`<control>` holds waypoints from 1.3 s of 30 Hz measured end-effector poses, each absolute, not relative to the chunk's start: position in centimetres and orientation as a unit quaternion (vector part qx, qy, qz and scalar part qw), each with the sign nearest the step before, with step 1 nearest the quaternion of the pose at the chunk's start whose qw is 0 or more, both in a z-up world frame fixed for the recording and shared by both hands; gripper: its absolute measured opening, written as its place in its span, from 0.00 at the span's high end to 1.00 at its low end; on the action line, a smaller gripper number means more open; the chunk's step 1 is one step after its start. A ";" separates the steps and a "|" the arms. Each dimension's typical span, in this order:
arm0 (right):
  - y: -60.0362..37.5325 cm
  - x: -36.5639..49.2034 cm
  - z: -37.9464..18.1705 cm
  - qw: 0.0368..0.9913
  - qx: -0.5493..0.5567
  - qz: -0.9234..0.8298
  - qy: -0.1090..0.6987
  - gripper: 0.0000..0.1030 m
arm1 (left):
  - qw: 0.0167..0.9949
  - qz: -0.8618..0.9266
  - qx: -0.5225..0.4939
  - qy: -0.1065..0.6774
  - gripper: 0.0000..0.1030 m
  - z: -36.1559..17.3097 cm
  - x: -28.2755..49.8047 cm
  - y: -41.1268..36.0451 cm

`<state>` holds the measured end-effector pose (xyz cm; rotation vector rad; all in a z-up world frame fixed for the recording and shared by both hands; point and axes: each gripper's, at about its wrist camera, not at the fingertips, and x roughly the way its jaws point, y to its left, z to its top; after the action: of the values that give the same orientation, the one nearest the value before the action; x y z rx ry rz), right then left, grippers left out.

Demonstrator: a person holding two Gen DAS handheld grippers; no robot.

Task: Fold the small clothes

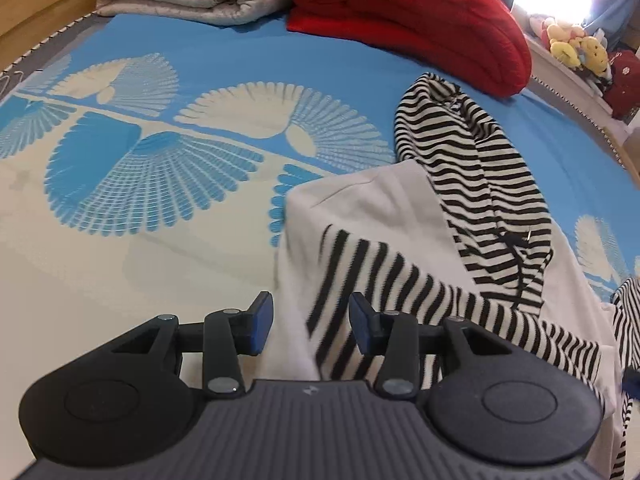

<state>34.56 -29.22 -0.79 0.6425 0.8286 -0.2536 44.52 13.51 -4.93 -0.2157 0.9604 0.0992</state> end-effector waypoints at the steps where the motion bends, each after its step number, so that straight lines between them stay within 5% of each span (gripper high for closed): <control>1: -29.0 34.9 -1.3 0.852 0.309 -0.111 0.407 0.77 | 0.882 0.045 -0.108 0.457 0.55 -5.0 44.6 13.4; 6: -28.8 36.5 -3.7 0.828 0.278 -0.134 0.468 0.69 | 0.885 0.029 -0.113 0.450 0.55 -5.1 45.2 12.5; 13: -29.5 39.1 -3.8 0.874 0.201 -0.080 0.436 0.59 | 0.882 0.027 -0.112 0.458 0.55 -5.7 45.8 11.7; 21: -30.0 40.5 -5.5 0.876 0.149 -0.072 0.453 0.59 | 0.880 0.035 -0.107 0.461 0.55 -6.0 46.1 12.6; 25: -27.9 40.7 -5.0 0.892 0.089 -0.050 0.440 0.93 | 0.880 0.037 -0.106 0.461 0.56 -5.9 46.2 12.9; 39: -32.0 39.5 -3.2 0.882 0.180 -0.167 0.402 0.93 | 0.879 0.020 -0.110 0.463 0.65 -6.1 46.2 12.2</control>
<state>39.47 -31.95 -3.16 0.3747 0.8372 -0.3478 46.20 12.20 -6.12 -0.2299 0.9661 0.0424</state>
